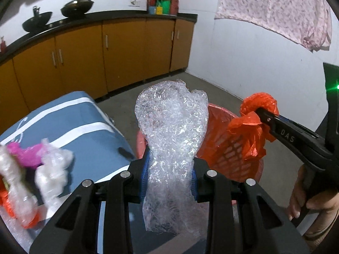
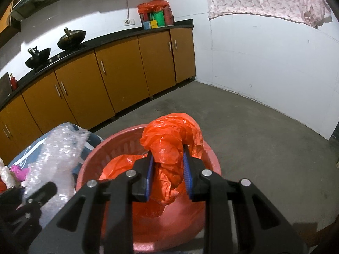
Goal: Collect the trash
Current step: 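Carry both items to the red wastebasket and open both tools to drop them, then grasp a red bag with the left tool while the right tool grasps a clear bag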
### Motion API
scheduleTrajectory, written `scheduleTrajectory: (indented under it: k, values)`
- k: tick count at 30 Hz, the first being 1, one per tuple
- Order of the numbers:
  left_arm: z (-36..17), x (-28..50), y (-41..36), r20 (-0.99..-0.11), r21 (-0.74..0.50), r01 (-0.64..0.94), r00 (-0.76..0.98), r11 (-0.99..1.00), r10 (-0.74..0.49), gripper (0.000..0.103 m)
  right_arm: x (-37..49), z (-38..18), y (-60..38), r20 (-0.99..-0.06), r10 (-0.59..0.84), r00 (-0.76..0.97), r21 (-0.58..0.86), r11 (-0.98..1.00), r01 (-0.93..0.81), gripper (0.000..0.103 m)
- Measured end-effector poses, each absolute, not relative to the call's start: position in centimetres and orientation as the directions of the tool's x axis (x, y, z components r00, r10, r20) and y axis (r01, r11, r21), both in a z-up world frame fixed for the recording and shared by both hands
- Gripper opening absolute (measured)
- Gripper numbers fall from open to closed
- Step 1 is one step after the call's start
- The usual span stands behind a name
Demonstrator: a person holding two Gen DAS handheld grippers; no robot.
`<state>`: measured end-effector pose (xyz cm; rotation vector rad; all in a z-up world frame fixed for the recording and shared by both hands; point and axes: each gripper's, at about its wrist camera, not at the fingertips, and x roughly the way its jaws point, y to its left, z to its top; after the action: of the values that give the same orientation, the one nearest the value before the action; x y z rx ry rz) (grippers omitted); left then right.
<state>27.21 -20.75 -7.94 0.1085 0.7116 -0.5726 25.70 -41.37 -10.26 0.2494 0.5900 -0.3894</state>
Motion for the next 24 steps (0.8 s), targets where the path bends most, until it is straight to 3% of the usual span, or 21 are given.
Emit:
scheduleTrajectory:
  k: [8, 16, 24]
  values:
    - [-9.4, 28.9, -22.1, -0.672, -0.103, 0.562, 0.569, 0.821, -0.474, 0.032, 27.5, -11.4, -43.0, -0.598, -0.257, 0.76, 0.154, 0.893, 0.423, 0.03]
    - [-10.2, 29.3, -22.0, -0.699, -0.123, 0.556, 0.54, 0.822, -0.47, 0.053, 27.5, -12.1, -43.7, -0.591, -0.239, 0.77, 0.169, 0.897, 0.408, 0.043]
    - [-9.7, 28.8, -20.4, -0.701, -0.125, 0.522, 0.556, 0.844, -0.447, 0.054, 26.7, -11.8, -43.1, -0.584, -0.259, 0.769, 0.149, 0.897, 0.416, 0.047]
